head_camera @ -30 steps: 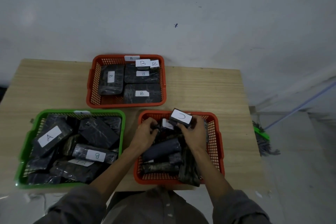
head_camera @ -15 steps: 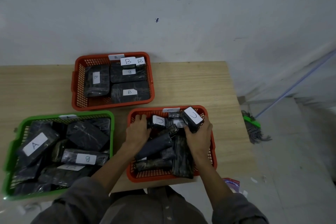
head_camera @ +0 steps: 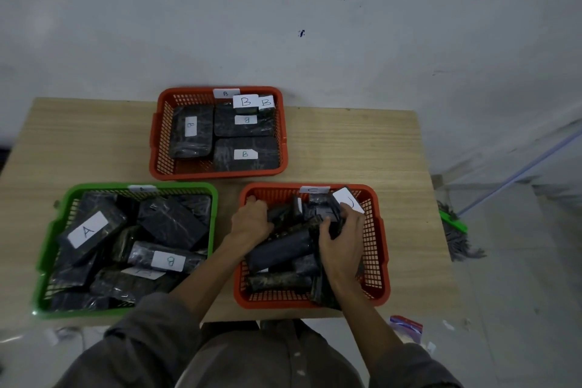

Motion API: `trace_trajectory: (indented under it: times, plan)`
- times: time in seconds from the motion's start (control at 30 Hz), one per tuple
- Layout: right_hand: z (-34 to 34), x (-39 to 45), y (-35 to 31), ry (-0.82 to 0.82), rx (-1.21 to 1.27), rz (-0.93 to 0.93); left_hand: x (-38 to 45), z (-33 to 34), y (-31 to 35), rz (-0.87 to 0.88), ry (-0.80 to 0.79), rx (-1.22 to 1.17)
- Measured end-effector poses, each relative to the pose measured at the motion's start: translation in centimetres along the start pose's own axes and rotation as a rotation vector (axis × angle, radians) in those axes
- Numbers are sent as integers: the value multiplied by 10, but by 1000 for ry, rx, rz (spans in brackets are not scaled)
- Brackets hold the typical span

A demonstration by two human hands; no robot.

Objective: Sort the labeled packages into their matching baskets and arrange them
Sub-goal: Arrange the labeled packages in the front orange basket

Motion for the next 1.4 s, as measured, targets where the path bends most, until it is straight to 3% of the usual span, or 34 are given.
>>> trace_trajectory:
  times: [0.13,0.23,0.33,0.53,0.73,0.93,1.17,1.4]
  plan:
    - [16,3,-12,-134,126,-8,-13,-15,4,167,299,-189]
    - [37,8,-24,-305,312,222,-25,-26,9,365,437,-221]
    - [55,13,-32,-432,517,467,-31,-27,9,450,395,-287]
    - [66,14,-26,-524,530,591,-37,-13,3,544,285,-300]
    - [73,19,-27,-556,437,630,-39,2,-3,462,218,-474]
    - [63,26,-28,-536,524,638,-37,-21,-31,146,458,-759]
    - [54,29,-29,-550,768,724,-21,-33,-35,63,246,-838]
    - [59,35,-31,-561,750,664,-17,-38,-27,96,102,-914]
Point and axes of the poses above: each hand's wrist, its own x-axis towards the middle knuckle, its own z-axis out of the palm, y = z × x, the point moved 4 cm from there along x, towards the middle knuckle, and after that the axes turned 1 degree about -y, right-handed, at the moved point
